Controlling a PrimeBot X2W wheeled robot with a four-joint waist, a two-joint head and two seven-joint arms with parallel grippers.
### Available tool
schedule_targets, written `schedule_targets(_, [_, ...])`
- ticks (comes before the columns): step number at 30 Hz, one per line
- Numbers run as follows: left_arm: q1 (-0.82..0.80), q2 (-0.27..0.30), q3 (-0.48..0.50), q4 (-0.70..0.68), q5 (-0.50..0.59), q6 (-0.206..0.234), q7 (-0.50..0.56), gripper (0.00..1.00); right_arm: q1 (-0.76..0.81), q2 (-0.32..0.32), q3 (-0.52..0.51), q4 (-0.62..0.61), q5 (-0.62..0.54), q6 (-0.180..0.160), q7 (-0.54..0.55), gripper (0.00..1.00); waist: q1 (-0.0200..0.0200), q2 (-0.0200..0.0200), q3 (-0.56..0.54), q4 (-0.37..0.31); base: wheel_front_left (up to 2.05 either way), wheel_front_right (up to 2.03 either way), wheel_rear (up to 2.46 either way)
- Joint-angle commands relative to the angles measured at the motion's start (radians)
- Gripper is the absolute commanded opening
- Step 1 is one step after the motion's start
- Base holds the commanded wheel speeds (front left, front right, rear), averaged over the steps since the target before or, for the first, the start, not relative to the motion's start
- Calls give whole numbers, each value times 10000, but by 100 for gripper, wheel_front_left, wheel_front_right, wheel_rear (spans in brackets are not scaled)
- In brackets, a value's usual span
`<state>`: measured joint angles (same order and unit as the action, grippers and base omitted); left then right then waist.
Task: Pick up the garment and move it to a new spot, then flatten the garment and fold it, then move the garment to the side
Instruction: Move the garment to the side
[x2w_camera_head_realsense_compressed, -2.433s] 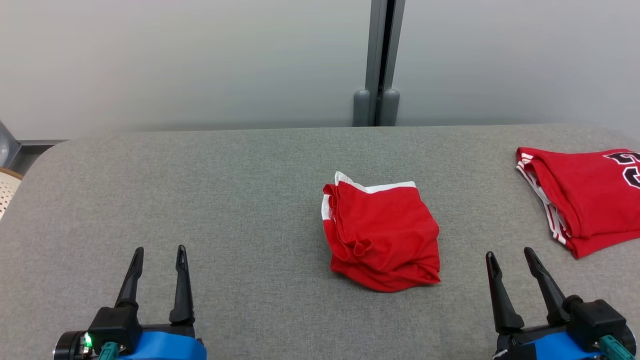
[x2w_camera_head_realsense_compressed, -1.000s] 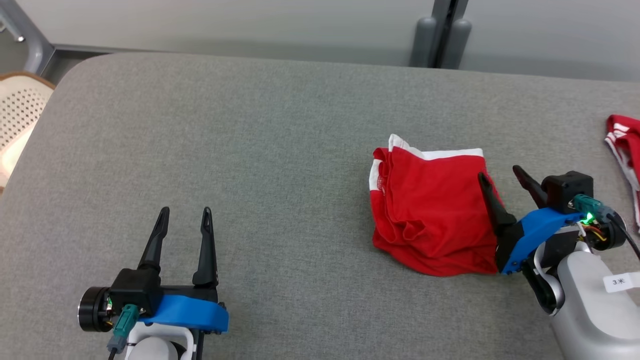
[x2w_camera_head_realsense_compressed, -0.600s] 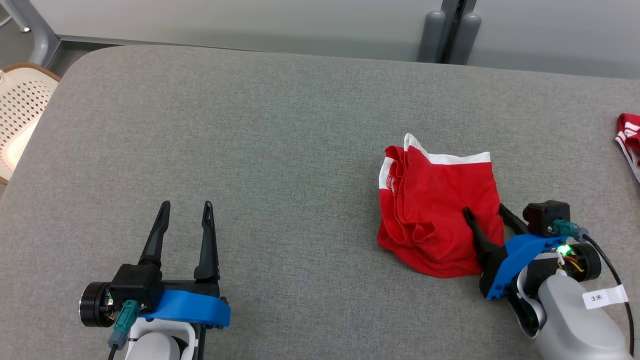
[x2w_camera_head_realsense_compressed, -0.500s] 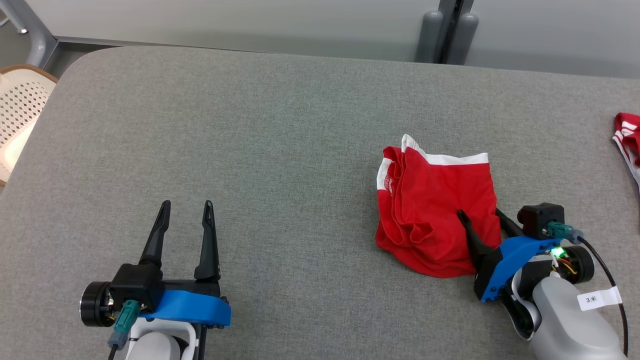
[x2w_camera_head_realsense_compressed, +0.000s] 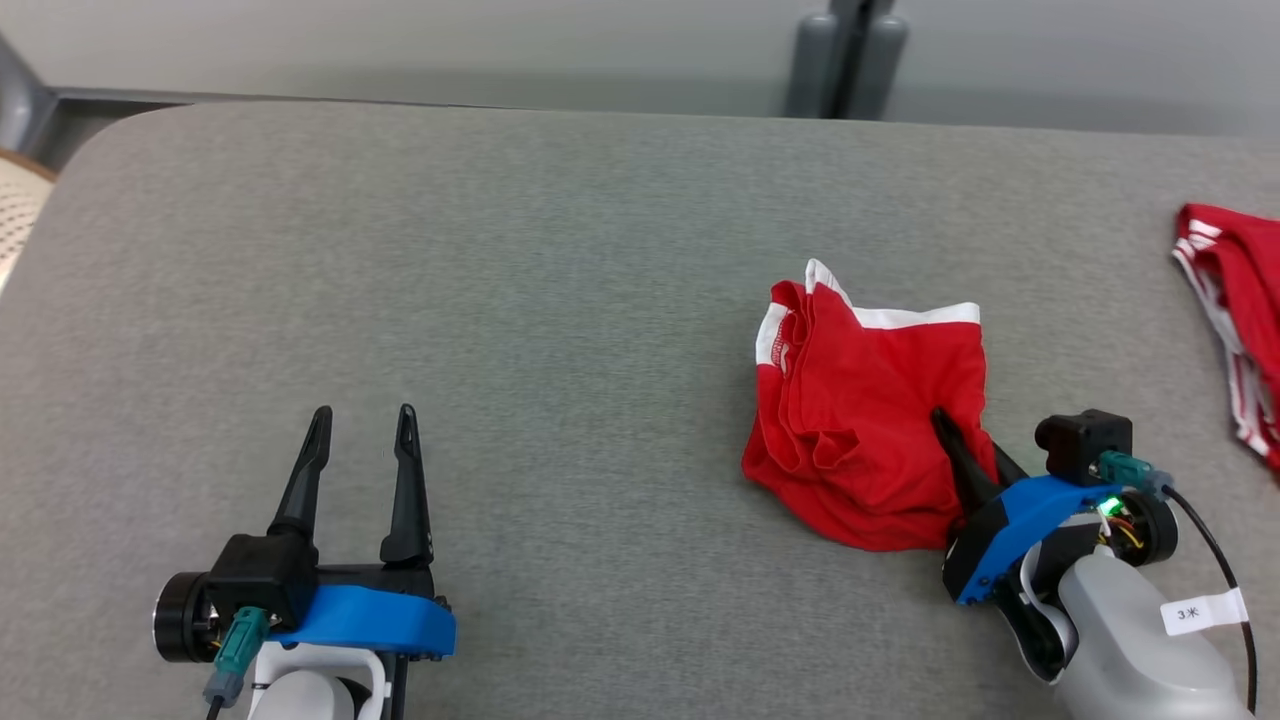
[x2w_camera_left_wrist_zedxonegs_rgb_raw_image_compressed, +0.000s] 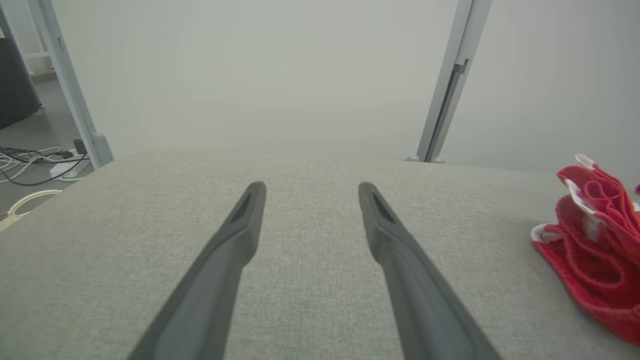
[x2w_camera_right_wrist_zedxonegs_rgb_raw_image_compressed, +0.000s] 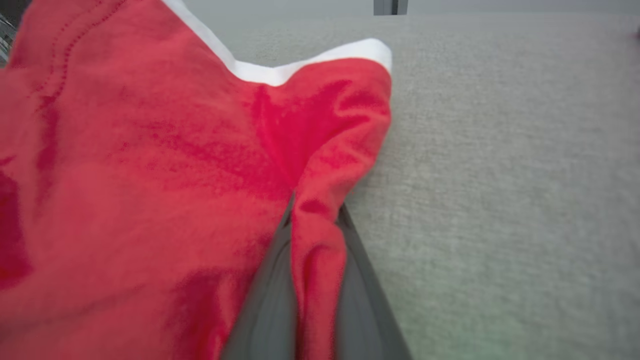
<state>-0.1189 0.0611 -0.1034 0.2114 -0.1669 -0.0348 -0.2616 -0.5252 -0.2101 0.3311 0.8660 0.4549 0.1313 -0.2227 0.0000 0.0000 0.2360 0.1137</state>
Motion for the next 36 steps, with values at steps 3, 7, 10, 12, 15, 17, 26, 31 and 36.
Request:
schedule_targets(3, [14, 17, 100, -126, 10, -27, -43, 100, 449, -307, 230, -301, 196, -11, -190, 0, 0, 0, -86, -851, 0, 0, 0])
schedule_targets(7, [-165, 101, 129, -239, 105, -47, -43, 100, 681, -561, 303, -714, 374, -14, -283, 0, 0, 0, 96, -1798, 0, 0, 0])
schedule_targets(10, [-366, 167, 117, -284, 206, -70, -43, 100, 798, -780, 254, -978, 495, -13, -324, 0, 0, 0, 239, -2429, 0, 0, 0])
schedule_targets(12, [-467, 213, 101, -295, 228, -95, -43, 100, 883, -863, 229, -1106, 570, -11, -353, 0, 0, 0, 316, -2797, 0, 0, 0])
schedule_targets(15, [-593, 251, 79, -302, 274, -124, -43, 100, 959, -995, 205, -1202, 623, -7, -375, 0, 0, 0, 377, -3066, 0, 0, 0])
schedule_targets(17, [-708, 274, 61, -300, 291, -133, -43, 100, 1021, -1098, 181, -1245, 664, -7, -369, 0, 0, 0, 427, -3244, 0, 0, 0])
schedule_targets(26, [-757, 401, 48, -331, 275, -119, -43, 100, 564, -1367, 102, -1545, 384, -7, -425, 0, 0, 0, 497, -3274, 0, 0, 0])
schedule_targets(31, [-984, 466, -24, -502, 315, -126, -42, 100, -950, -1960, 301, -1878, -299, -7, -393, 0, 0, 0, 935, -3026, 0, 0, 0])
schedule_targets(36, [-1327, 474, -203, -722, 386, -145, 6, 100, -2349, -2952, 615, -1564, -442, -7, 91, 0, 0, 0, 1658, -2705, 0, 0, 0])
